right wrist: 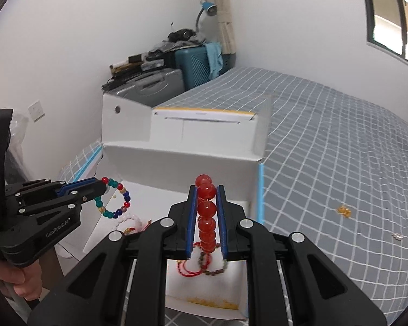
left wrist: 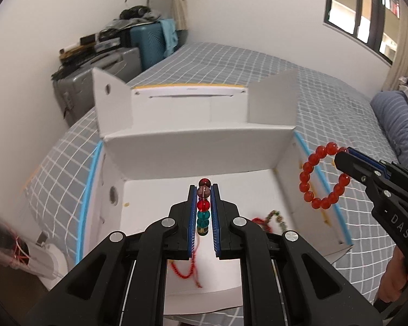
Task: Organize jewelry
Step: 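Carry the multicolour and red bead bracelets over the white box, then open both tools to drop the two bracelets into the box, then move both tools back over the yellow bead and pearl bracelets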
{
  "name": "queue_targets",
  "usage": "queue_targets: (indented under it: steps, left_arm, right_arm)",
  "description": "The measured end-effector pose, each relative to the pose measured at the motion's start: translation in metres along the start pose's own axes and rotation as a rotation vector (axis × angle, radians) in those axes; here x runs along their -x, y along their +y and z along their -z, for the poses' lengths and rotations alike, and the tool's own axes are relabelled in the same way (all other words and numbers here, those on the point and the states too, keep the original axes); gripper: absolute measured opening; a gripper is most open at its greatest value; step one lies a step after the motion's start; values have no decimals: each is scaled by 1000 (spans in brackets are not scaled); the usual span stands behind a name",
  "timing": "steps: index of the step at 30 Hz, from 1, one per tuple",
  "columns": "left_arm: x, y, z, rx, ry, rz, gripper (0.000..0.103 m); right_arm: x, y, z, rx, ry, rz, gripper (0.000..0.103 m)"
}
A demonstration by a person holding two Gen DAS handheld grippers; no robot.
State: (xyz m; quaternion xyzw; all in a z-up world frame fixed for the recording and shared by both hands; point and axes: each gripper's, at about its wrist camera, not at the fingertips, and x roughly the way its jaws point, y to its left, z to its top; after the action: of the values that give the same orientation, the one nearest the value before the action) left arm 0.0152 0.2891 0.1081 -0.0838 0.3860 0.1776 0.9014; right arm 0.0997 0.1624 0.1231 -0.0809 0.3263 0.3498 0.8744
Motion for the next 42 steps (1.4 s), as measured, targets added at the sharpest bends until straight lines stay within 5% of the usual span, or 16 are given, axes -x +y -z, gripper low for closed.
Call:
queue_targets:
  steps: [16,26,28,33,42]
  left_arm:
    - [-44,38,33,55,99,-64,9]
    - [-48,38,36,67,106,-69,11]
    - [-46,37,34,64,102,-70,13]
    - [-32,27,30,62,52,-71,44]
    - [-27,-28,11,15,-6,-20,73]
  right_arm:
    - [-65,32,33,18,141,-23,13]
    - [-70,37,40,23,143,-4,14]
    - [-65,36,37,23,130,-3,25]
    - [-48,26,35,25,79,38,56]
    - [-6,-47,34,-50,-13,160,83]
